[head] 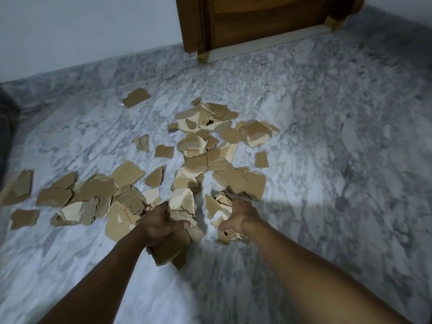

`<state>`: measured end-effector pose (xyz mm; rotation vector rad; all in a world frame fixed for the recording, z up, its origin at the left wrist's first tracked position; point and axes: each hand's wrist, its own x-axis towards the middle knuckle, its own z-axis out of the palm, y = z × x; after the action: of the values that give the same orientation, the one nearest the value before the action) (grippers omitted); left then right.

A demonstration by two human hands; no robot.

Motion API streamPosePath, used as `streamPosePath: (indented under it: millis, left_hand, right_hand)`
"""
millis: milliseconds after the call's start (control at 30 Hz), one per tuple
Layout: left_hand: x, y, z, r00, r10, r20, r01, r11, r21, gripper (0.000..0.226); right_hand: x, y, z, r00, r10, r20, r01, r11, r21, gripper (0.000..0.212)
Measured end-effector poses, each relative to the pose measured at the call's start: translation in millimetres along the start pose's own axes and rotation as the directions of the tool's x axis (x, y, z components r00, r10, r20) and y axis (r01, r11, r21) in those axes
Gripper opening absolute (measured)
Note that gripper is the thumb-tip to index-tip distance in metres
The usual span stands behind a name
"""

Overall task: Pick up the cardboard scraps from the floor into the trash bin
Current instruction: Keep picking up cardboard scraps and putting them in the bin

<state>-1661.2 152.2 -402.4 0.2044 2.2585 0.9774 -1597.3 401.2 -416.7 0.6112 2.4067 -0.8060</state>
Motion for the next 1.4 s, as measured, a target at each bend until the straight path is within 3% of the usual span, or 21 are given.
streamPosePath:
  millis: [100, 233, 333, 533, 700, 833, 967, 1067, 1167, 1333, 1400]
  left_hand:
    - [0.6, 8.1, 6.8, 1.0, 0.014, 0.008, -0.014, 1.0, -0.008, 0.053]
    - [6.2, 16.3, 10.3, 1.0, 0.019, 0.009, -0.019, 1.0, 0.008, 0.057]
    - [10.5, 22.0, 17.1, 0.999, 0.026, 0.021, -0.026, 0.999, -0.02, 0.058]
    - [16.8, 24.2, 28.7, 0.996, 0.066, 0.066, -0.064, 0.998, -0.028, 0.057]
    - [22.4, 27.0, 26.5, 0.995, 0.077, 0.069, -0.075, 0.997, -0.03, 0.069]
    - [22.5, 30.0, 31.3, 0.997, 0.049, 0.056, -0.047, 0.998, -0.036, 0.06]
    - [20.0, 33.5, 30.0, 0.998, 0.03, 0.06, -0.028, 0.999, -0.041, 0.074]
    - [18.1, 39.3, 26.2, 0.998, 0.034, 0.059, -0.031, 0.998, -0.057, 0.069]
    - [15.9, 48.0, 17.8, 0.999, 0.021, 0.036, -0.016, 0.993, -0.114, 0.051]
    - [15.3, 64.4, 7.5, 0.999, 0.042, -0.023, -0.044, 0.994, -0.097, 0.045]
    - [21.4, 66.0, 3.5, 0.999, 0.035, -0.036, -0.038, 0.996, -0.083, 0.051]
  right_hand:
    - [-1.6, 14.8, -29.5, 0.997, -0.04, 0.07, 0.038, 0.999, 0.023, 0.094]
    - [10.1, 31.5, -88.7, 0.998, -0.06, -0.023, 0.061, 0.997, 0.054, 0.11]
    - [23.0, 41.8, -114.2, 0.999, -0.027, -0.042, 0.025, 0.999, -0.041, 0.099]
    - [47.1, 43.1, -95.4, 0.998, -0.047, -0.031, 0.046, 0.998, -0.034, 0.119]
    - [51.7, 48.8, -85.0, 0.989, -0.079, -0.125, 0.065, 0.991, -0.114, 0.107]
    - [43.3, 54.7, -76.5, 0.976, -0.095, -0.197, 0.088, 0.995, -0.043, 0.1]
    - [24.7, 54.7, -70.0, 0.957, -0.148, -0.252, 0.139, 0.989, -0.053, 0.092]
    - [6.9, 55.8, -70.7, 0.962, -0.106, -0.252, 0.111, 0.994, 0.007, 0.096]
    - [-12.4, 57.3, -76.3, 0.969, -0.072, -0.236, 0.12, 0.973, 0.196, 0.096]
    - [-41.0, 48.4, -79.4, 0.986, -0.054, -0.155, 0.121, 0.878, 0.463, 0.075]
    - [-52.6, 42.0, -75.6, 0.984, -0.081, -0.157, 0.161, 0.784, 0.6, 0.069]
